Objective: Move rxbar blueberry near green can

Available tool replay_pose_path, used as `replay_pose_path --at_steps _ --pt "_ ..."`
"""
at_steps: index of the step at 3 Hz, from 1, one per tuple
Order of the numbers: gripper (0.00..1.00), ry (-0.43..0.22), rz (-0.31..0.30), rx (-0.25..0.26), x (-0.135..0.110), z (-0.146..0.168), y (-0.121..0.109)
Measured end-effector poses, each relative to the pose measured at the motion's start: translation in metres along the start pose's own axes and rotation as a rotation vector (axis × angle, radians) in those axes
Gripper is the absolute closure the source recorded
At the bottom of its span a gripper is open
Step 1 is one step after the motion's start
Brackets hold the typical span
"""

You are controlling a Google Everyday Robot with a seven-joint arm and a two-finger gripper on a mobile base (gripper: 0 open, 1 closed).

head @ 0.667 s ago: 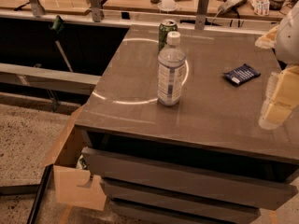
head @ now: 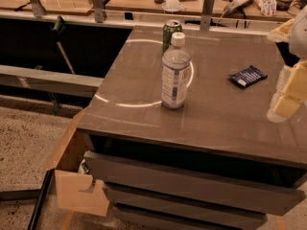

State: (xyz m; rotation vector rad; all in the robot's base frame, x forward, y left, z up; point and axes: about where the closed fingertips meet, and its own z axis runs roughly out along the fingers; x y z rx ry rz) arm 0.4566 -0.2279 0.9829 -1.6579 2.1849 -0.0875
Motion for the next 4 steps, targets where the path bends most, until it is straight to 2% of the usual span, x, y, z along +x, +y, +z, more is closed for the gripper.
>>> replay_pose_path --at_steps 1,2,3,4 --pt "0.0 -0.063 0.019 0.035 0.012 0.001 -0.039" --pt "0.0 -0.058 -0.014 0.033 0.03 0.013 -0.082" --pt "0.0 -0.018 -0.113 -0.025 0.049 0.037 -0.115" --pt "0.0 0.046 -0.254 -0.084 0.062 0.063 -0.133"
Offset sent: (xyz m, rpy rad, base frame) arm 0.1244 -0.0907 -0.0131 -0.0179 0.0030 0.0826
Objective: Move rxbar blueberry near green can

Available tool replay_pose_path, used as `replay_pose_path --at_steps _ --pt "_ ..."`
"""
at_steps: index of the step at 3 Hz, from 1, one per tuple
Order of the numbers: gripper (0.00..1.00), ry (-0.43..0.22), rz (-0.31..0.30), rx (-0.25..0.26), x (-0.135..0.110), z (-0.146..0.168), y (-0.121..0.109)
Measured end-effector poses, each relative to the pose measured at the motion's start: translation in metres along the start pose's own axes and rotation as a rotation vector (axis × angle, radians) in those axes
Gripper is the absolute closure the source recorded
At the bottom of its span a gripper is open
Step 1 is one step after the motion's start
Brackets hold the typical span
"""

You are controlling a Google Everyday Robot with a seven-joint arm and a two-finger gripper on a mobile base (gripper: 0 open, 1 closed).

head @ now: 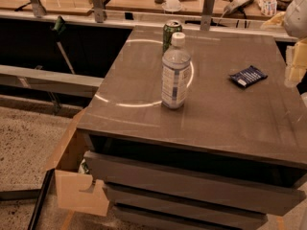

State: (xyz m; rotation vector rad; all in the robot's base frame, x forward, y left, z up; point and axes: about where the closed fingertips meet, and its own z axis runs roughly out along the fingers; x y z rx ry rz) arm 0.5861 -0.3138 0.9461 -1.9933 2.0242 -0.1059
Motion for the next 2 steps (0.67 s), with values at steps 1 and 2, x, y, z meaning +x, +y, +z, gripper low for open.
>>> replay_pose_path --at_steps 1,2 --pt "0.0 0.014 -0.08 0.008 0.004 0.007 -0.011" --pt "0.0 0.04 -0.069 0.011 0.013 0.027 -0.017"
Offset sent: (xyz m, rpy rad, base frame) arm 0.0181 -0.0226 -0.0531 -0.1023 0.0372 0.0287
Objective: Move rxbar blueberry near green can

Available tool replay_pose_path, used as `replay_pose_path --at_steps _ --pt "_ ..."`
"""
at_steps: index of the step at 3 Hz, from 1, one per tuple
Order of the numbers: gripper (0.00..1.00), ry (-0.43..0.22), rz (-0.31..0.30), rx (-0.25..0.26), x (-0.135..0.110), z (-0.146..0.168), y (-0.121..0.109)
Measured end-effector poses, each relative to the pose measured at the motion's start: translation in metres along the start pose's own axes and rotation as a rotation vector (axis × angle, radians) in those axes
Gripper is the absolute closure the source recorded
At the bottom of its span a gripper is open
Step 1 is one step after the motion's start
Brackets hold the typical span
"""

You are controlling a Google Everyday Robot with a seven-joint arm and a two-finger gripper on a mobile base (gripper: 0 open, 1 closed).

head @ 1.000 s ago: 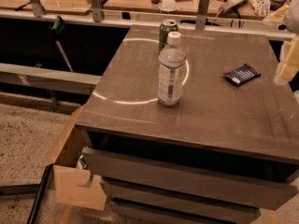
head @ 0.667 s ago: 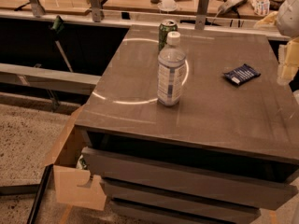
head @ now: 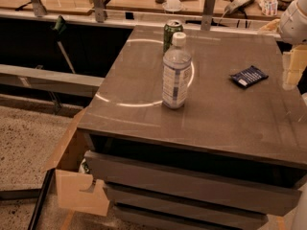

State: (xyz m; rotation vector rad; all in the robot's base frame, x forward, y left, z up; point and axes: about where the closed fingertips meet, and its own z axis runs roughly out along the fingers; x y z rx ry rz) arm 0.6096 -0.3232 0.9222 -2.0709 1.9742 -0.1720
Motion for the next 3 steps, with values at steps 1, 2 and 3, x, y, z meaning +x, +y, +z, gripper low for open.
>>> replay_pose_path --at_steps 1,2,3 --pt "0.0 -0.006 -0.029 -0.021 0.012 0.015 -0.002" --pt "0.0 -0.031 -0.093 -0.046 0.02 0.026 -0.009" --pt "0.0 -0.048 -0.155 -0.059 0.021 0.043 -0.018"
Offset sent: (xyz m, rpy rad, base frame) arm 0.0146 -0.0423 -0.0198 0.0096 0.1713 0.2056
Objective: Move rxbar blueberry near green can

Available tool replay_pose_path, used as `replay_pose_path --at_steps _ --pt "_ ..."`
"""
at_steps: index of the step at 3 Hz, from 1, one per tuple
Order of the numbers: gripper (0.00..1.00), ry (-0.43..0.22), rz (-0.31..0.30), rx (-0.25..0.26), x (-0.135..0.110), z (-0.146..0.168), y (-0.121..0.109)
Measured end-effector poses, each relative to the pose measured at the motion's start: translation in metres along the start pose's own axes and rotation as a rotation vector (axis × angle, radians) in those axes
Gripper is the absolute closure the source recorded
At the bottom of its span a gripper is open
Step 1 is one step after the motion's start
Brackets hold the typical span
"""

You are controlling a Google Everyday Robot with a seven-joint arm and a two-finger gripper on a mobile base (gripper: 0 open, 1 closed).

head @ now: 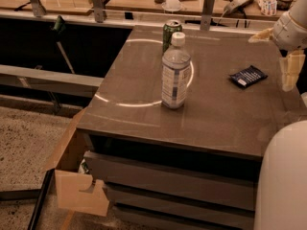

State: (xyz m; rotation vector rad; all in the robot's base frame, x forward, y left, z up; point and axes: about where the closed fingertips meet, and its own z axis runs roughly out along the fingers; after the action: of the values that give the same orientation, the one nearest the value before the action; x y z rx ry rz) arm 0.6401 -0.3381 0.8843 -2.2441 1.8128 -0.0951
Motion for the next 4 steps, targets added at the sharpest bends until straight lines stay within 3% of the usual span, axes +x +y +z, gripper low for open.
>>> replay_pose_path --at_steps 1,2,3,4 --pt "0.0 -0.027 -0.036 -0.022 -0.004 0.024 -0.01" --pt "0.0 -0.018 -0.02 -0.049 0.001 0.04 -0.012" --pt "0.17 -0.003 0.0 -0.073 0.01 0.053 -0.011" --pt "0.47 0.007 0.014 -0.09 0.012 0.063 -0.014"
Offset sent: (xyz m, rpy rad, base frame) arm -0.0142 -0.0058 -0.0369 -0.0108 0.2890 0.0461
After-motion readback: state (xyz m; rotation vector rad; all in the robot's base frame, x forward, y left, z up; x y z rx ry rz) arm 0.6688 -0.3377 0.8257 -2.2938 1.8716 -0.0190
